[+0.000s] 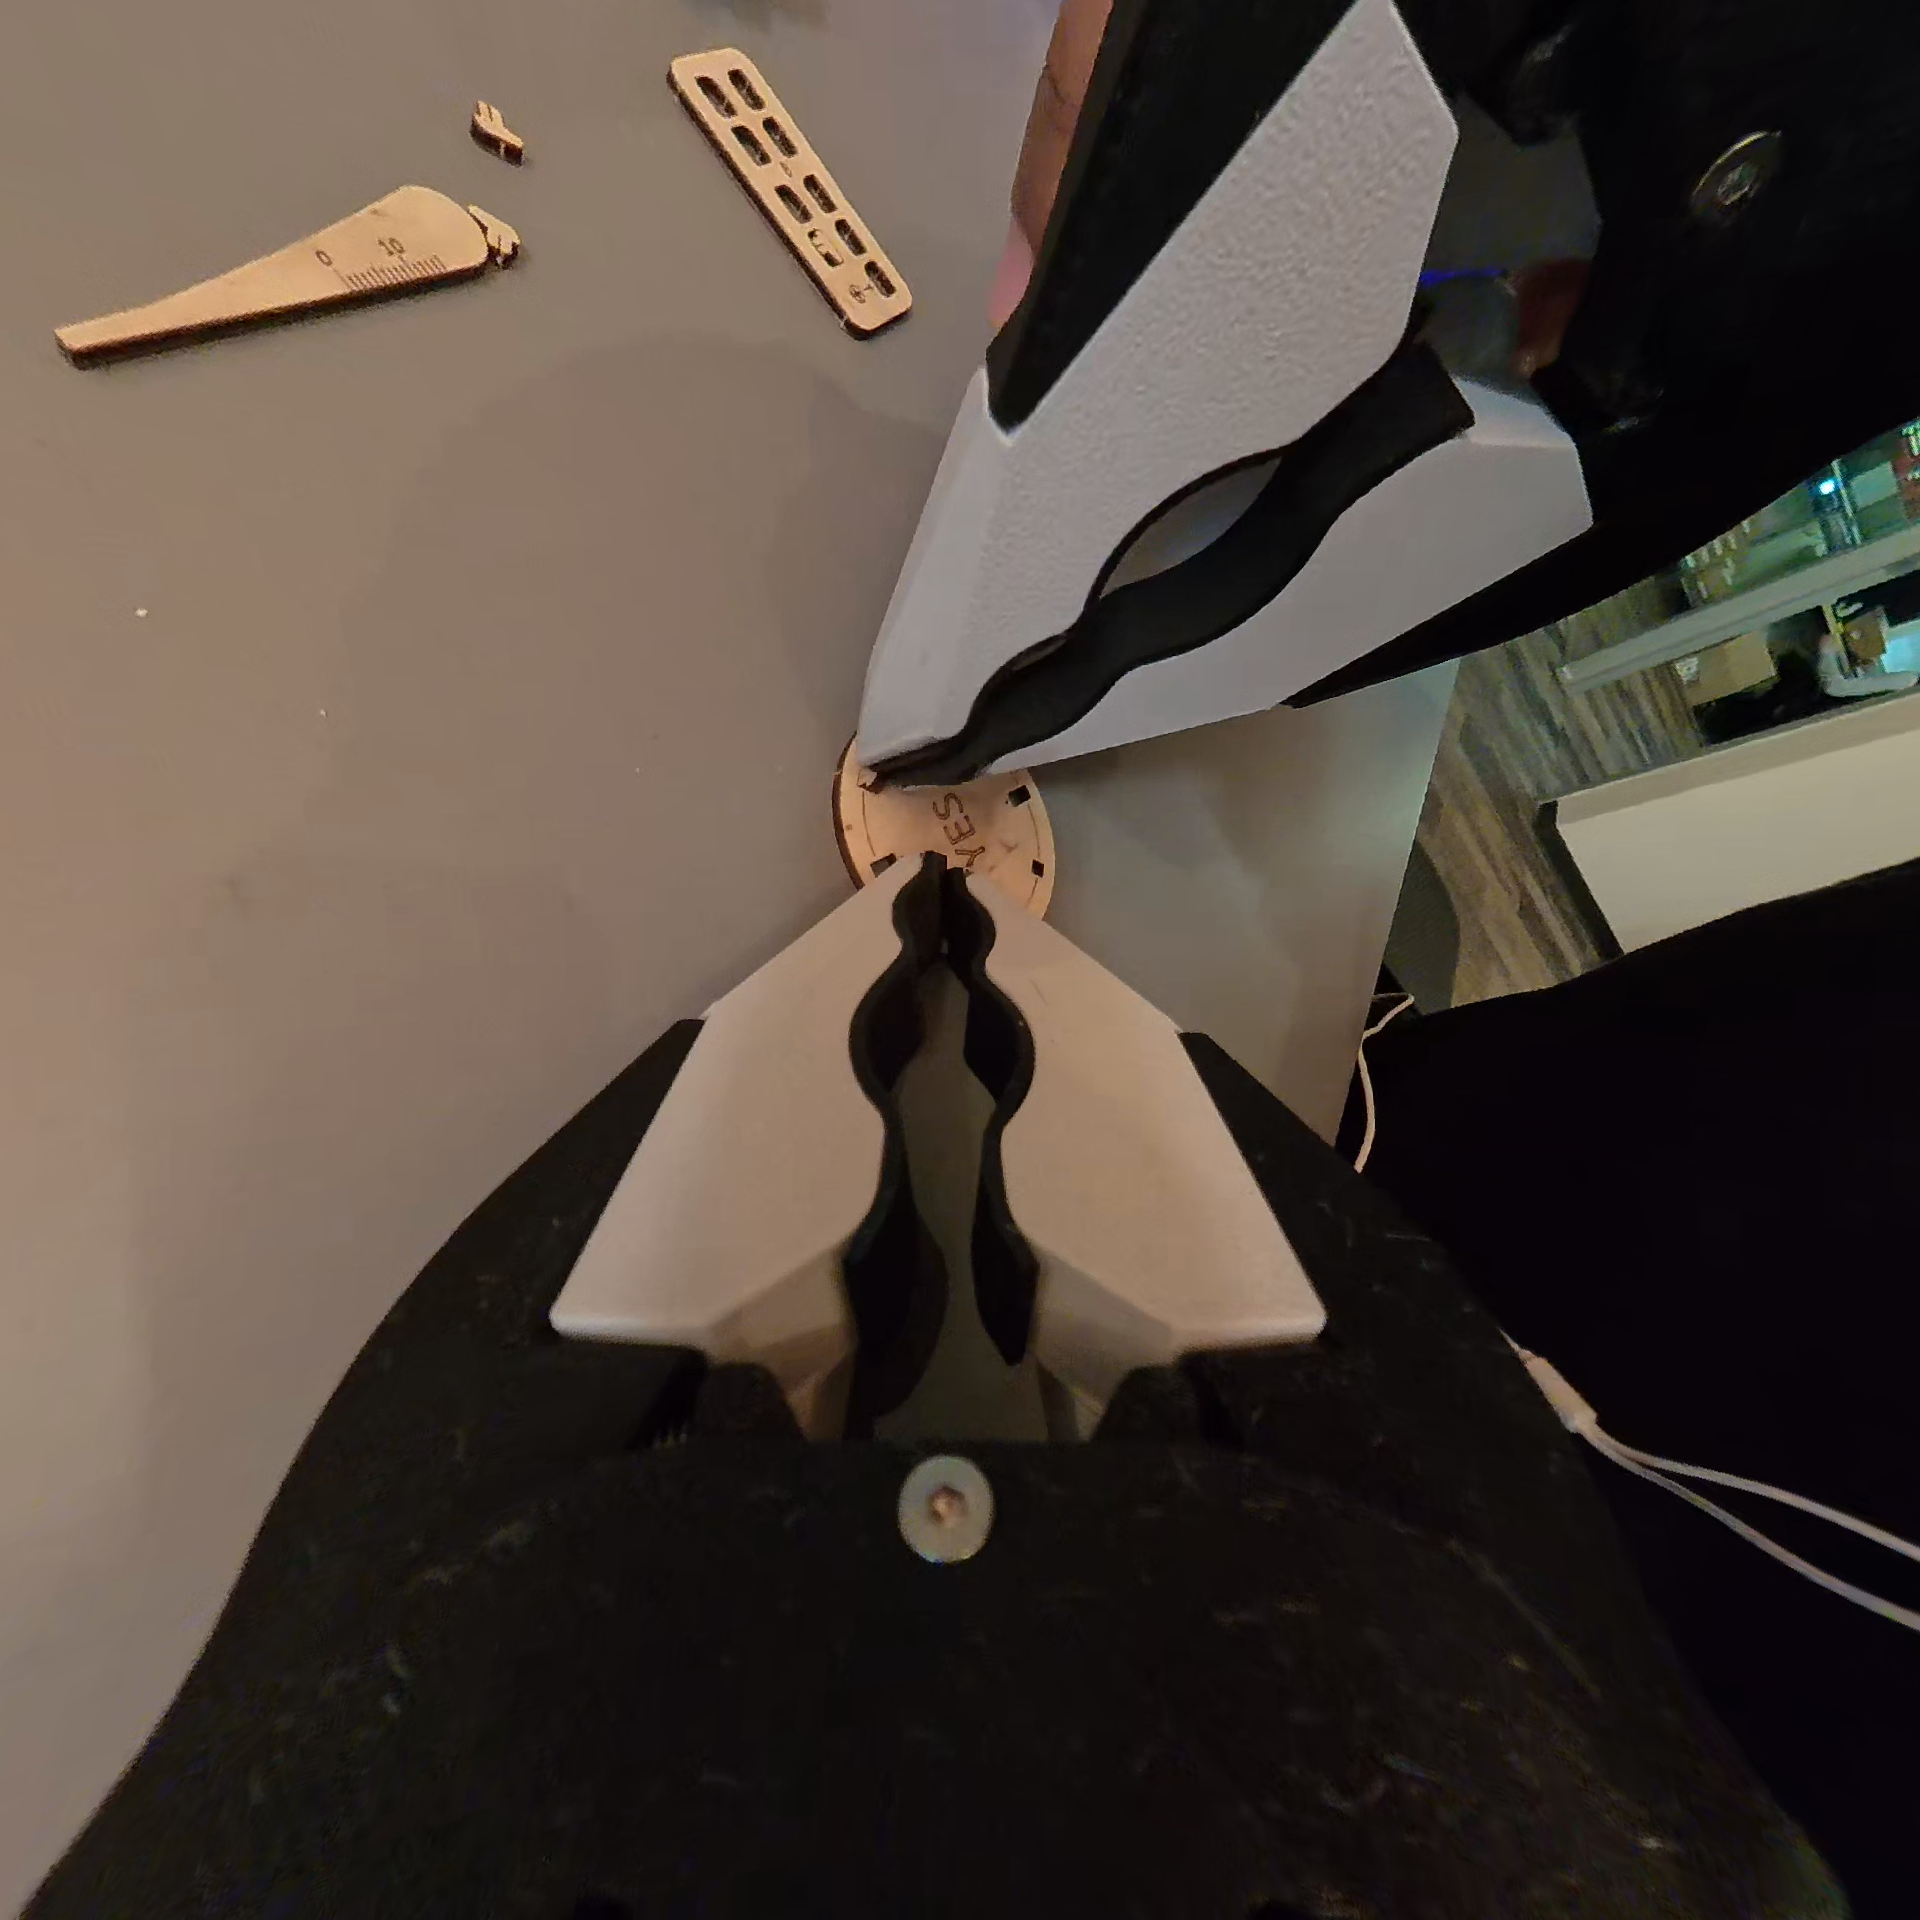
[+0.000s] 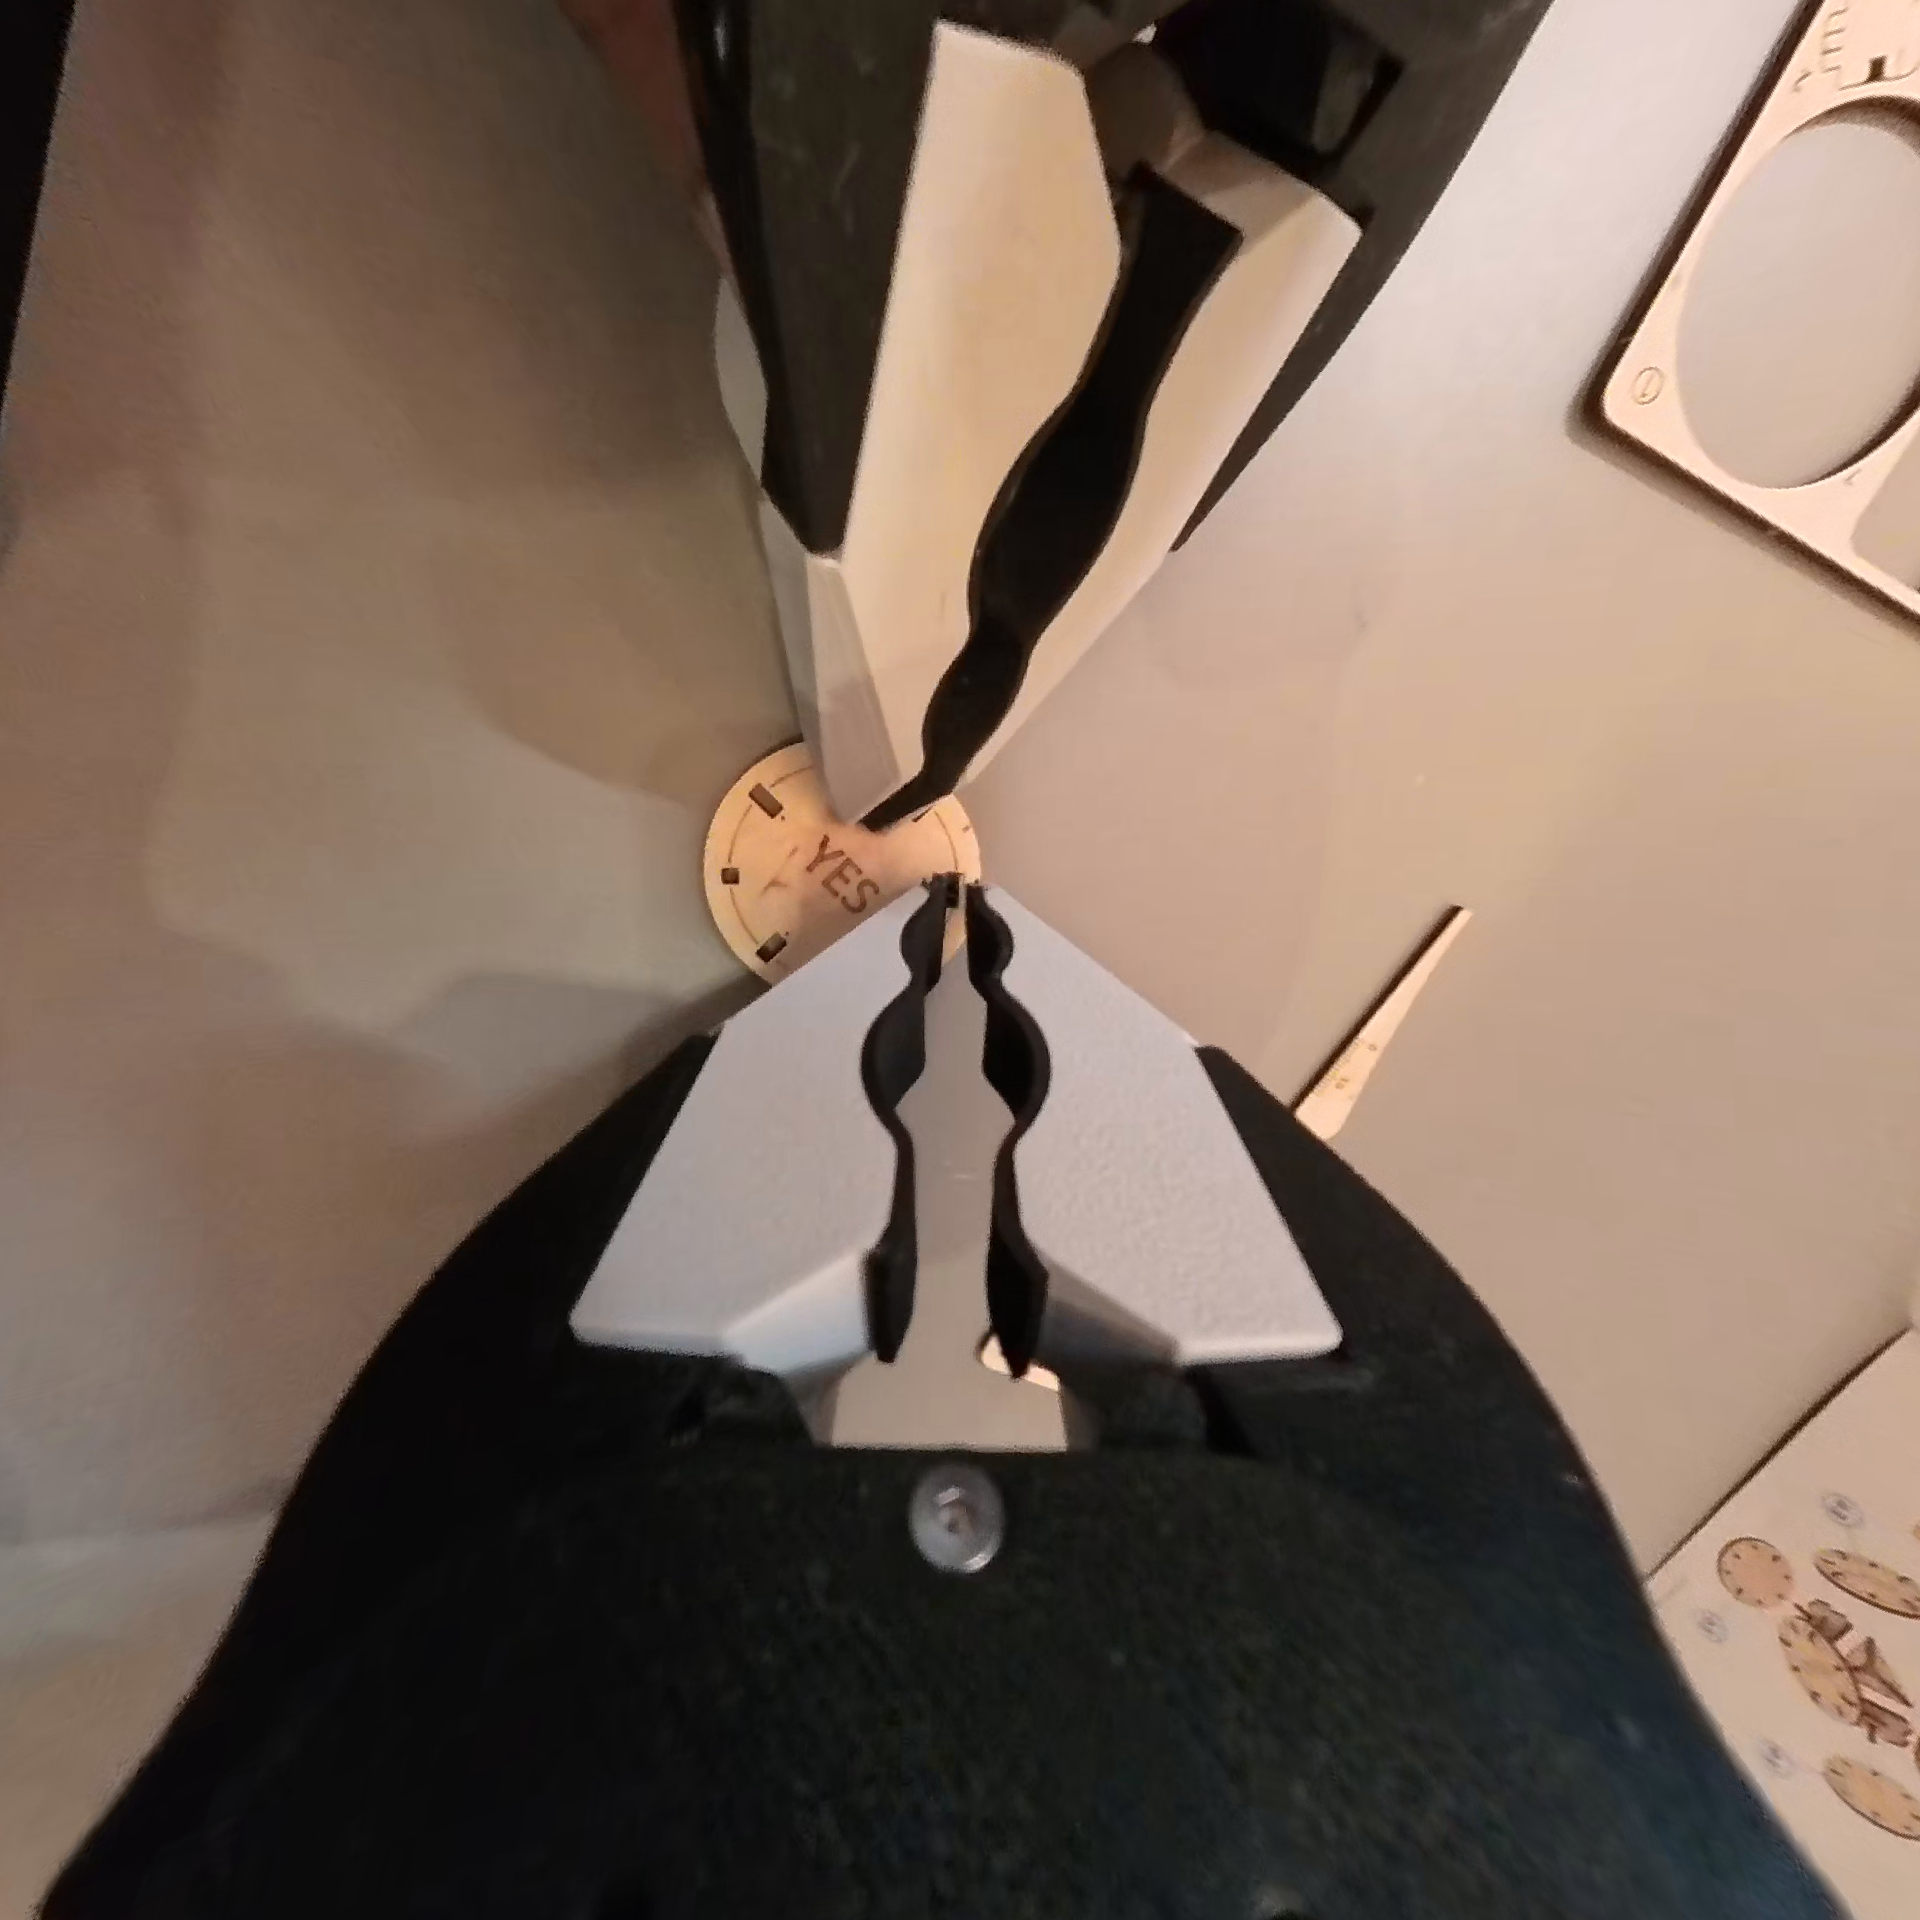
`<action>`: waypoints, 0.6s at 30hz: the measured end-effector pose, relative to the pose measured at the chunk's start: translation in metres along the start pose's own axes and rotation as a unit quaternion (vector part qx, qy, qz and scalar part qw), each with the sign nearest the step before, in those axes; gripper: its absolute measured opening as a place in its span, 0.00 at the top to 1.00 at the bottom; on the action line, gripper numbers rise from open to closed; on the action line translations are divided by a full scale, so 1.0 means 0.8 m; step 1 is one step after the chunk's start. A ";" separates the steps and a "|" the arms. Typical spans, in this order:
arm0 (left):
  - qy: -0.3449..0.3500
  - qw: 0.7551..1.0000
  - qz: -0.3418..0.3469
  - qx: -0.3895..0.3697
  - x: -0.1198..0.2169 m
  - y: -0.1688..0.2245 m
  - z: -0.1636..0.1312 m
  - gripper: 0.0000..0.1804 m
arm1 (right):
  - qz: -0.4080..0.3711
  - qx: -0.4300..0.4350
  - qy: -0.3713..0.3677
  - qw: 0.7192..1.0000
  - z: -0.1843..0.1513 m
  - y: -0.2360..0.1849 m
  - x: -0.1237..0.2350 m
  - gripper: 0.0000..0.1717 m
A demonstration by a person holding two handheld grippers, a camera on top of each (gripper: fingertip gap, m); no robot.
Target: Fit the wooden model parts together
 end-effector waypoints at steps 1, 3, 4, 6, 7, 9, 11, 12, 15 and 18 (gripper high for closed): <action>0.000 1.000 0.000 0.000 0.000 0.000 0.000 1.00 | 0.001 0.002 -0.001 1.000 0.000 0.000 0.000 0.99; 0.000 1.000 0.002 -0.002 0.000 0.000 0.000 1.00 | 0.002 0.006 -0.002 1.000 0.001 0.000 0.000 0.99; -0.001 1.000 0.002 -0.003 0.000 0.001 0.000 1.00 | 0.002 0.008 -0.003 1.000 0.001 0.000 0.000 0.99; -0.001 1.000 0.002 -0.003 0.000 0.001 -0.001 1.00 | 0.008 0.010 -0.005 1.000 0.001 -0.001 -0.001 0.98; -0.001 1.000 0.002 -0.002 0.000 0.000 -0.001 1.00 | 0.011 0.009 -0.007 1.000 0.001 -0.001 -0.002 0.97; -0.001 1.000 0.002 -0.002 0.000 0.000 -0.001 1.00 | 0.008 0.009 -0.010 1.000 0.000 -0.001 -0.003 0.98; -0.001 1.000 0.002 -0.002 0.000 0.000 -0.001 1.00 | 0.005 0.010 -0.011 1.000 0.000 0.000 -0.003 1.00; -0.001 1.000 0.001 -0.001 0.000 0.000 -0.001 1.00 | 0.006 0.009 -0.011 1.000 0.001 0.000 -0.003 1.00; -0.002 1.000 -0.003 0.003 0.000 -0.001 0.000 1.00 | 0.006 0.011 -0.010 1.000 0.001 0.001 -0.003 1.00; -0.004 1.000 -0.006 0.006 0.000 -0.002 0.000 1.00 | 0.005 0.016 -0.011 1.000 0.002 0.001 -0.003 1.00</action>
Point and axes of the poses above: each gripper's, where its closed fingertips meet, x back along the fingers, z out of its top, y = z × x across the jaws, the point moved 10 cm from there along x, back along the fingers, and after that the axes turned 7 degrees about x, right-handed, at the moved point
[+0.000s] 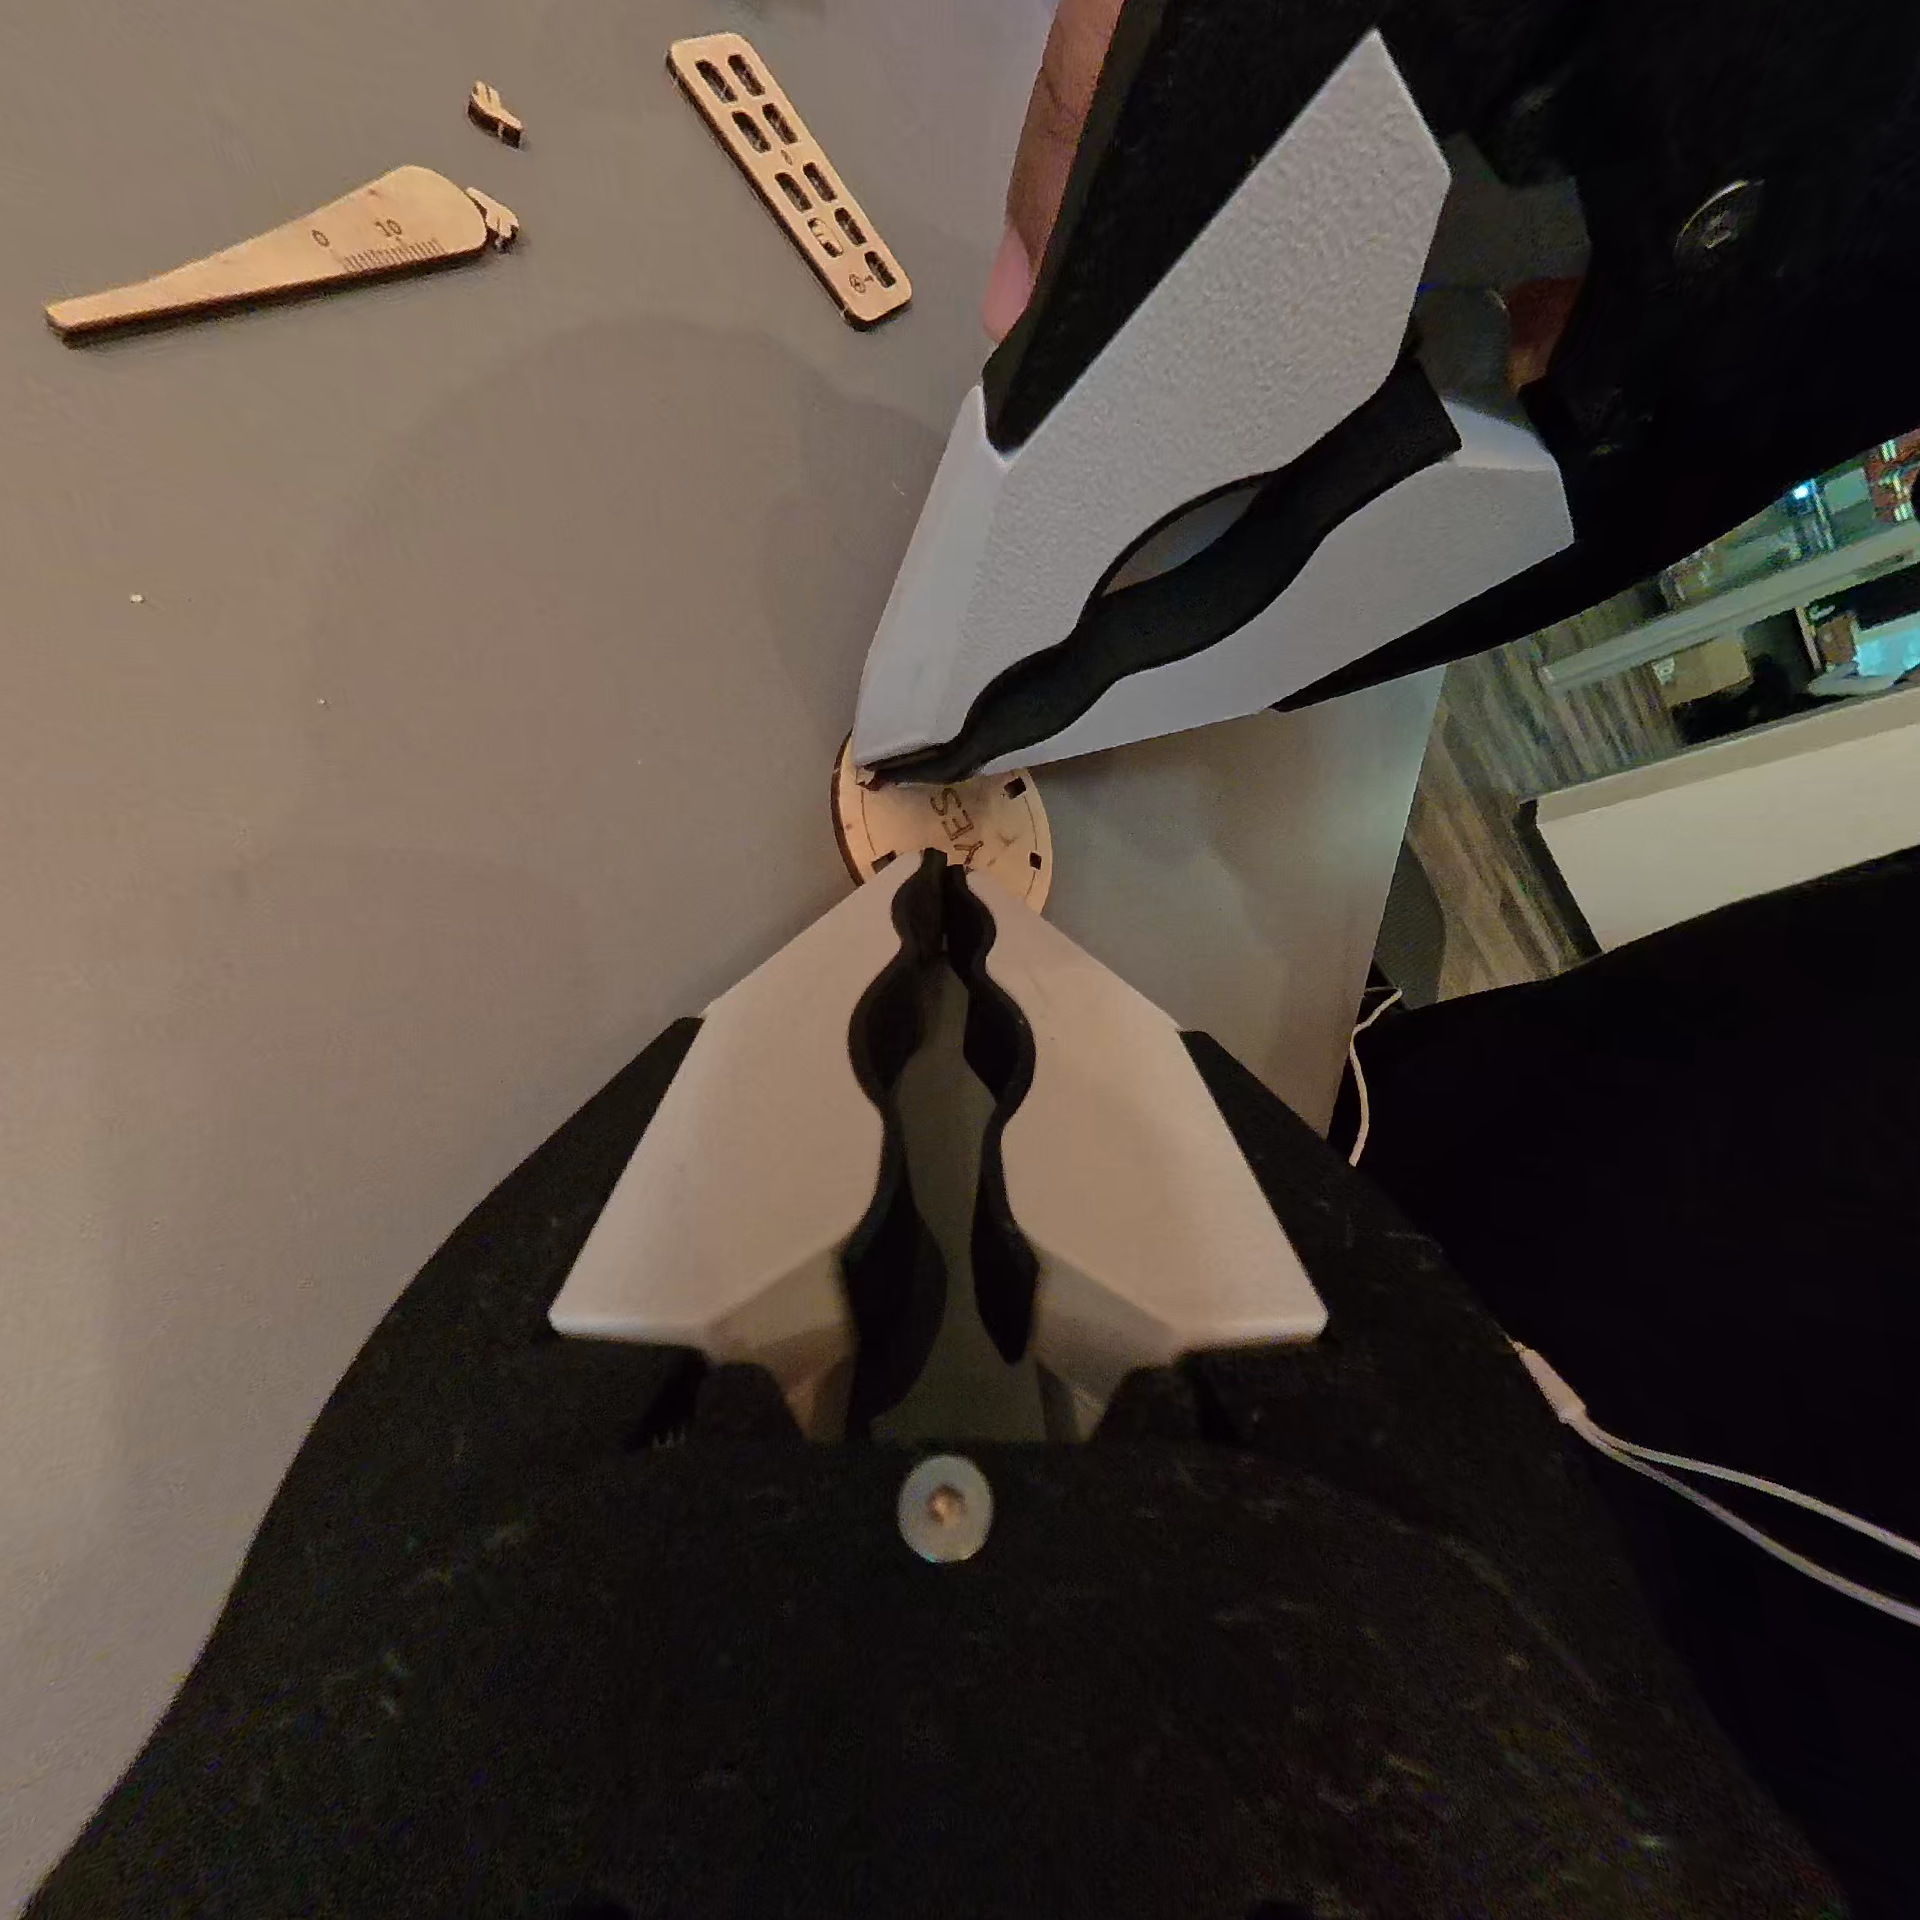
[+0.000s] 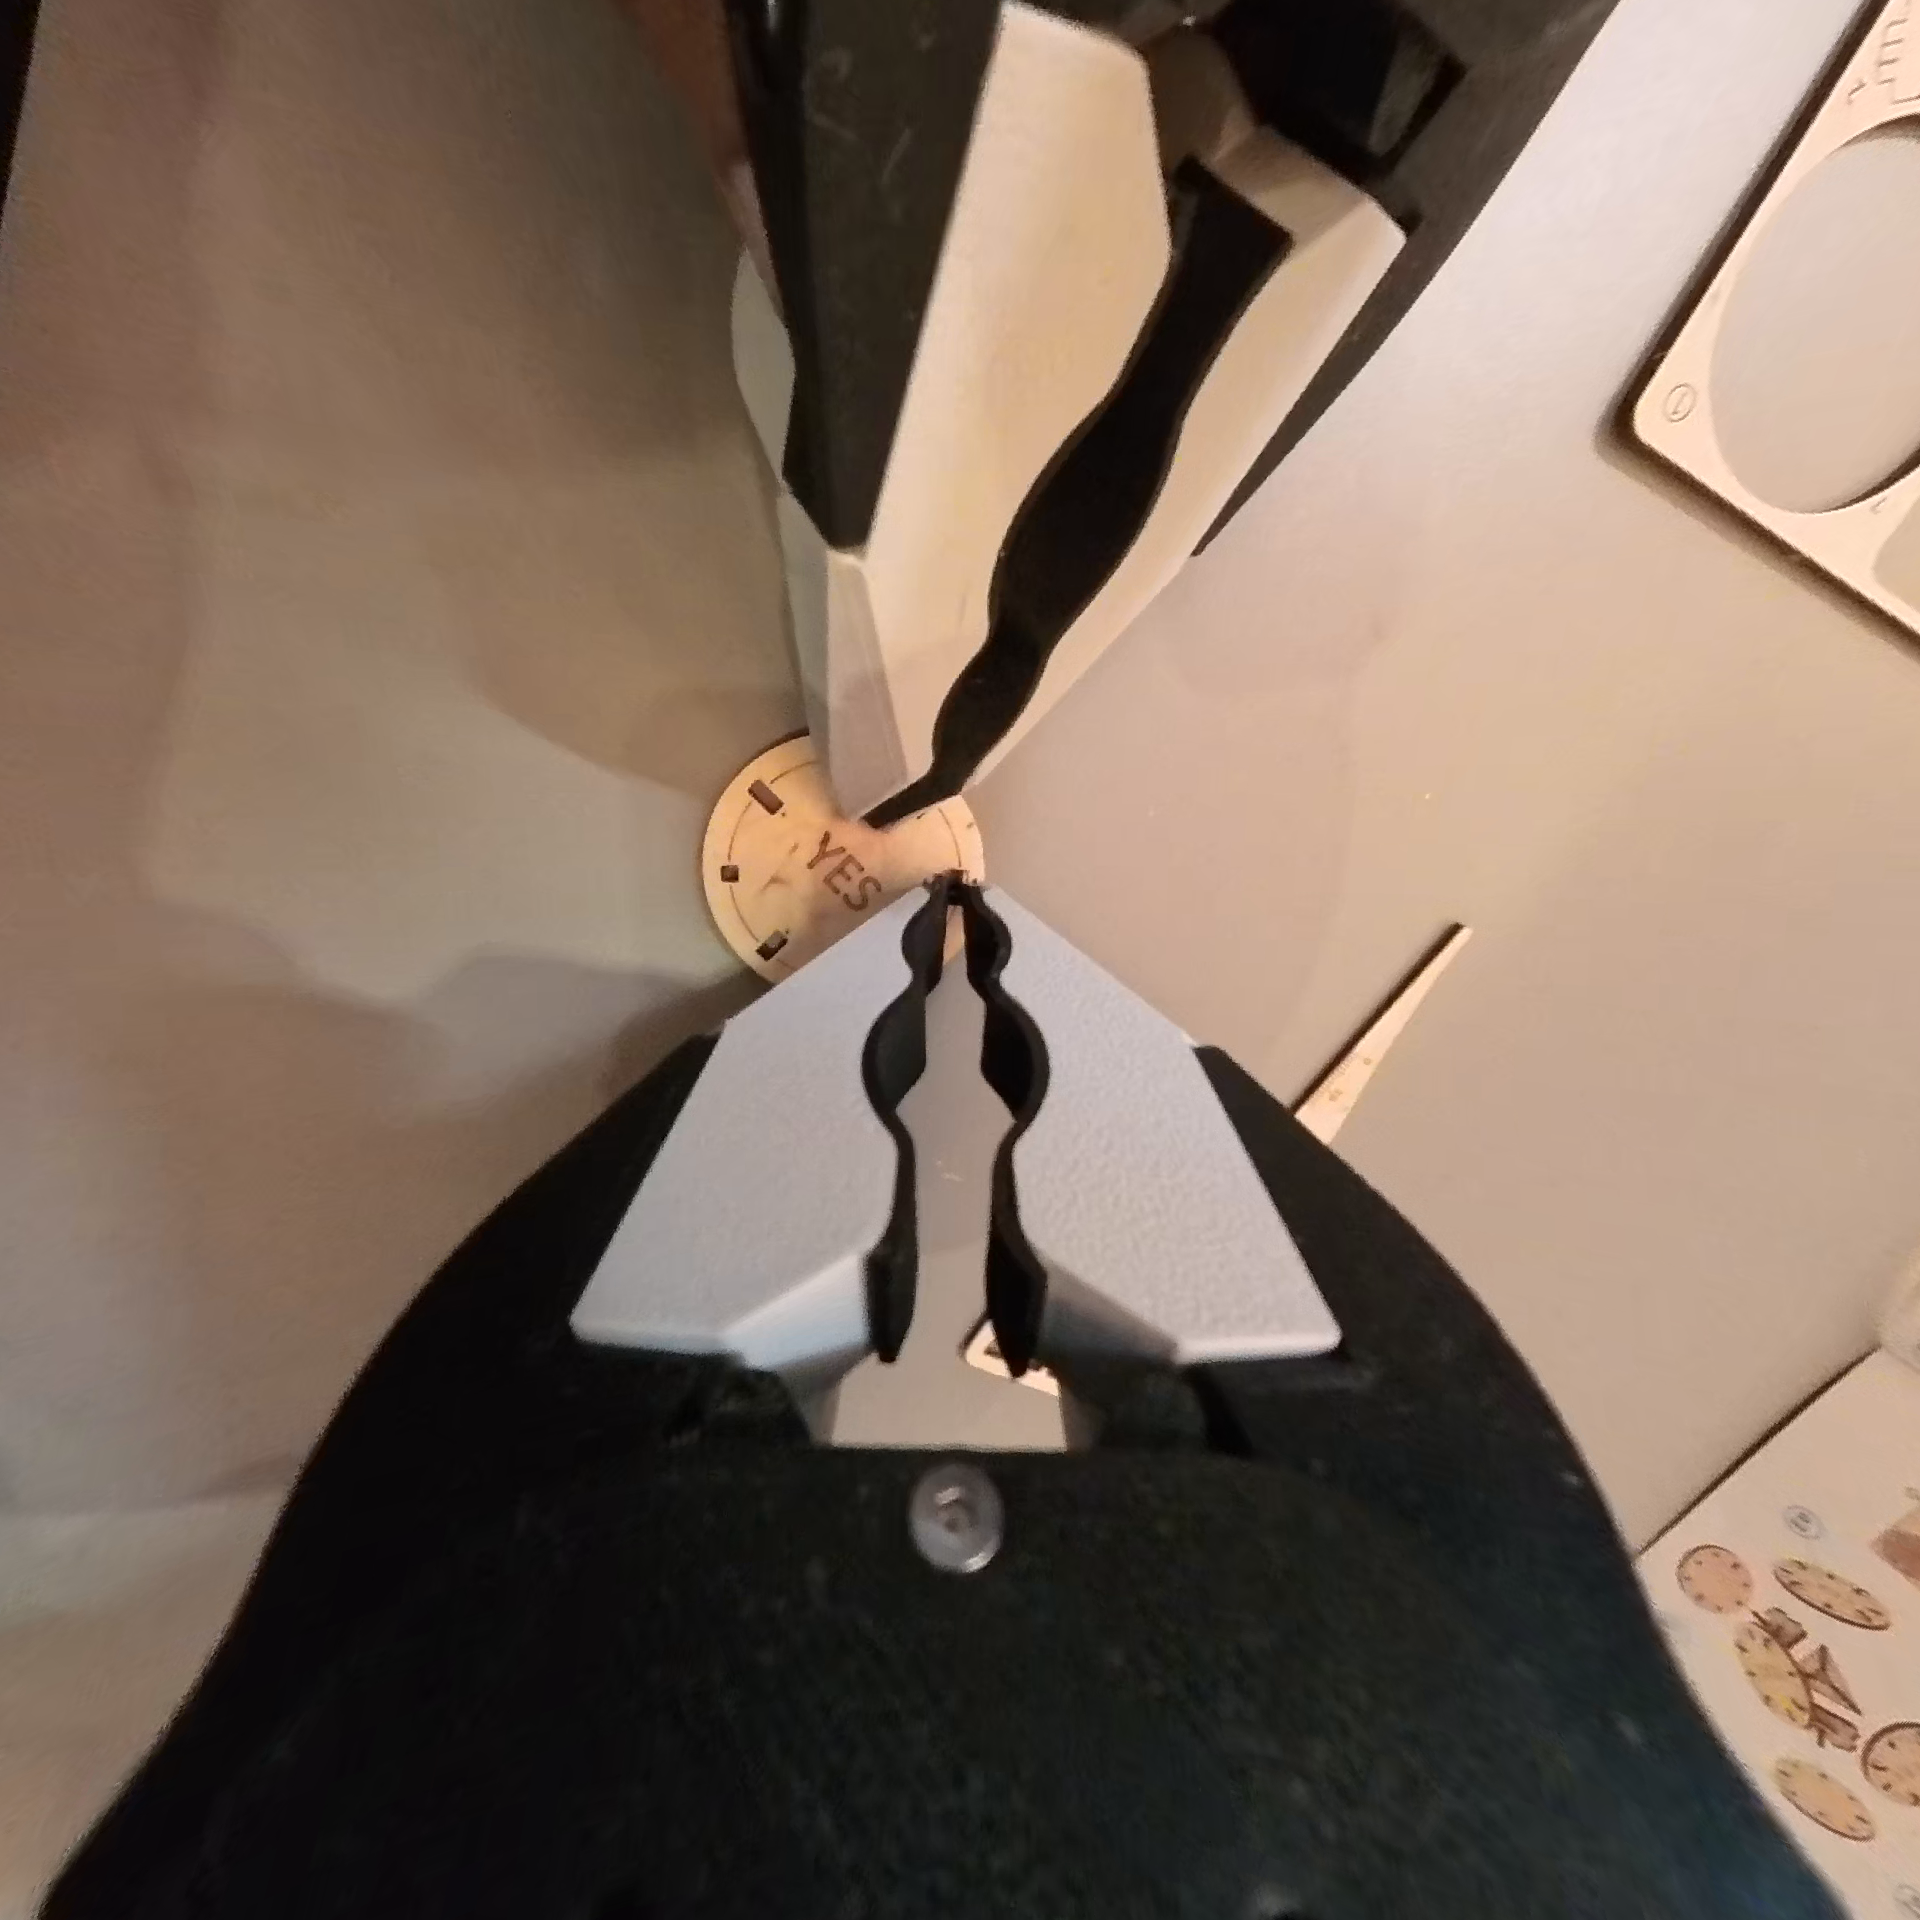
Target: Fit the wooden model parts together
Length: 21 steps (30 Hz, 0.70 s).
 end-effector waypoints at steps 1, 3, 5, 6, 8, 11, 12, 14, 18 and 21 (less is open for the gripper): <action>0.000 1.000 0.000 0.000 0.000 0.000 0.000 1.00 | 0.000 0.002 0.000 1.000 0.000 0.000 0.000 0.99; 0.000 1.000 0.001 -0.001 0.000 0.000 0.000 1.00 | -0.002 0.006 0.001 1.000 0.000 0.000 0.000 0.99; 0.000 1.000 0.001 -0.001 0.000 0.000 0.000 1.00 | -0.004 0.009 0.003 1.000 -0.001 0.000 0.000 0.99; 0.000 1.000 0.001 -0.001 0.000 0.000 0.000 1.00 | -0.005 0.011 0.004 1.000 -0.001 0.000 0.000 0.99; 0.000 1.000 0.001 -0.001 0.000 0.000 0.000 1.00 | -0.008 0.017 0.007 1.000 -0.001 -0.001 0.000 0.99; 0.000 1.000 0.000 0.000 0.000 0.000 0.000 1.00 | -0.009 0.027 0.010 1.000 0.001 -0.001 -0.001 0.99; 0.000 1.000 0.000 0.000 0.001 0.000 0.000 1.00 | -0.006 0.024 0.011 1.000 0.001 -0.001 -0.001 0.99; 0.000 1.000 -0.001 0.001 0.001 0.000 0.000 1.00 | 0.003 0.017 0.013 1.000 0.000 0.001 -0.001 0.99; 0.000 1.000 -0.003 0.003 0.001 -0.001 0.001 1.00 | -0.003 0.018 0.006 1.000 -0.003 0.004 0.000 1.00; 0.000 1.000 -0.005 0.005 0.001 -0.001 0.001 1.00 | 0.003 0.012 0.012 1.000 -0.003 0.005 0.000 1.00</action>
Point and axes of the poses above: each gripper's, where its closed fingertips meet, x back along the fingers, z out of its top, y = z × x across the jaws, the point moved 10 cm from there along x, back along the fingers, and after that the axes turned 7 degrees about x, right-handed, at the moved point
